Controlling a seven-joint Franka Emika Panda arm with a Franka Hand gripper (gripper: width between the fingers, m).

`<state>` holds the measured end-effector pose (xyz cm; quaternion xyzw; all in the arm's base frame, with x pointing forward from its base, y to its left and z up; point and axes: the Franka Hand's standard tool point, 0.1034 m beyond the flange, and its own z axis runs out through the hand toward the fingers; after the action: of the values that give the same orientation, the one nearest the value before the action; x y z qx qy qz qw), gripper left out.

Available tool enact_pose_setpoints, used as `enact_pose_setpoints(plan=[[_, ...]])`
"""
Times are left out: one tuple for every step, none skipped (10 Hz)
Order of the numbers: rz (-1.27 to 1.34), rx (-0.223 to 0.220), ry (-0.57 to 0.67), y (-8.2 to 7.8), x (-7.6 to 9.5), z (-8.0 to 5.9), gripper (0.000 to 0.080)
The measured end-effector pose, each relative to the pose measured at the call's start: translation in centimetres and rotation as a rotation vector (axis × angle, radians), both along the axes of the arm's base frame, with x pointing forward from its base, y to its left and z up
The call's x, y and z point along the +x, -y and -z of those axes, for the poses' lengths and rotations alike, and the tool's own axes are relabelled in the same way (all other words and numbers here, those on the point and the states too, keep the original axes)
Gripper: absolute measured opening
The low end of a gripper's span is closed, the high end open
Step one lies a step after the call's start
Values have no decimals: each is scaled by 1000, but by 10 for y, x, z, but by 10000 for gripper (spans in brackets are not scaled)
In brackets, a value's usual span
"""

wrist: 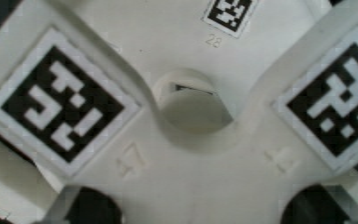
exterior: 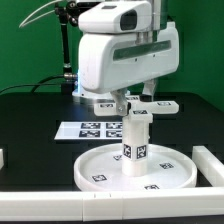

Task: Assemble round table

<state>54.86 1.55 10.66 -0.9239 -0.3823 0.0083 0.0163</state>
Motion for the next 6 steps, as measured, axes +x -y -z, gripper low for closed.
enact_pose_setpoints(plan=[[-4, 0, 11, 0, 2, 0, 443], [-6, 1, 18, 0, 3, 0, 443], [-6, 1, 22, 0, 3, 0, 443], [-6, 1, 22, 0, 3, 0, 443], [-6, 1, 22, 0, 3, 0, 443], [-6, 1, 22, 0, 3, 0, 443]])
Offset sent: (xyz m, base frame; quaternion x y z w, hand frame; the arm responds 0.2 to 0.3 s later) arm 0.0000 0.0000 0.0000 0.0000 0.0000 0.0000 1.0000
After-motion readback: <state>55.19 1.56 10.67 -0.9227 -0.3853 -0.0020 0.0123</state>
